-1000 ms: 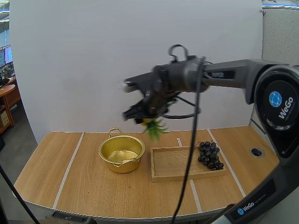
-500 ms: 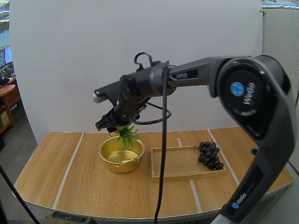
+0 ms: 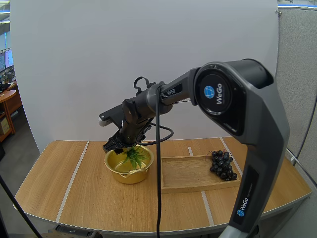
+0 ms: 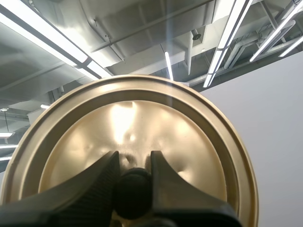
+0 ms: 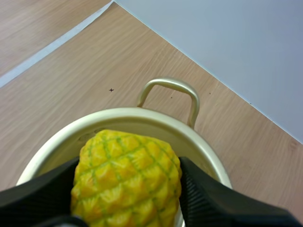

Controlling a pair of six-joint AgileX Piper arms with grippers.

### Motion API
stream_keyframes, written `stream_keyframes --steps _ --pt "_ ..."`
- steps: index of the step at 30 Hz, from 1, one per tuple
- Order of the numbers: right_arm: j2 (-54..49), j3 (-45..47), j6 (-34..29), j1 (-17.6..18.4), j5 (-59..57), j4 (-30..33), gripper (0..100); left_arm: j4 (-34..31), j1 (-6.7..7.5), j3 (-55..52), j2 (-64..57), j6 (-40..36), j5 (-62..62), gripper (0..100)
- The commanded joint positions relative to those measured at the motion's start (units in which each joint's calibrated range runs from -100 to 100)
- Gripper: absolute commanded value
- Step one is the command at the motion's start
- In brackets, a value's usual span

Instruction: Open the pot, put the pineapple inside, and close it

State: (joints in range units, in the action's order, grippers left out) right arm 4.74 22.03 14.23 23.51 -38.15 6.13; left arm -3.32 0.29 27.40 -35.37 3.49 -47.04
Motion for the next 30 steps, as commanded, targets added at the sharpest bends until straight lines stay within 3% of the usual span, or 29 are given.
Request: stream_keyframes --steps 1,27,28,30 --pt "1.14 -2.01 0.30 -0.03 0.00 0.31 0 -0.65 0.03 0.57 -0.20 -0.61 1.57 0" --pt "9.52 -2.31 1.44 -0.03 2.63 0.32 0 -0.65 0.03 0.57 -0.20 -0.61 1.57 0" --pt "9.52 -2.31 1.55 -0.03 2.63 0.32 3 -0.65 0.03 0.57 -0.20 -0.61 1.57 0" --pt "9.52 -2.31 1.55 -0.03 2.63 0.32 29 -0.65 0.03 0.57 -0.20 -0.61 1.57 0"
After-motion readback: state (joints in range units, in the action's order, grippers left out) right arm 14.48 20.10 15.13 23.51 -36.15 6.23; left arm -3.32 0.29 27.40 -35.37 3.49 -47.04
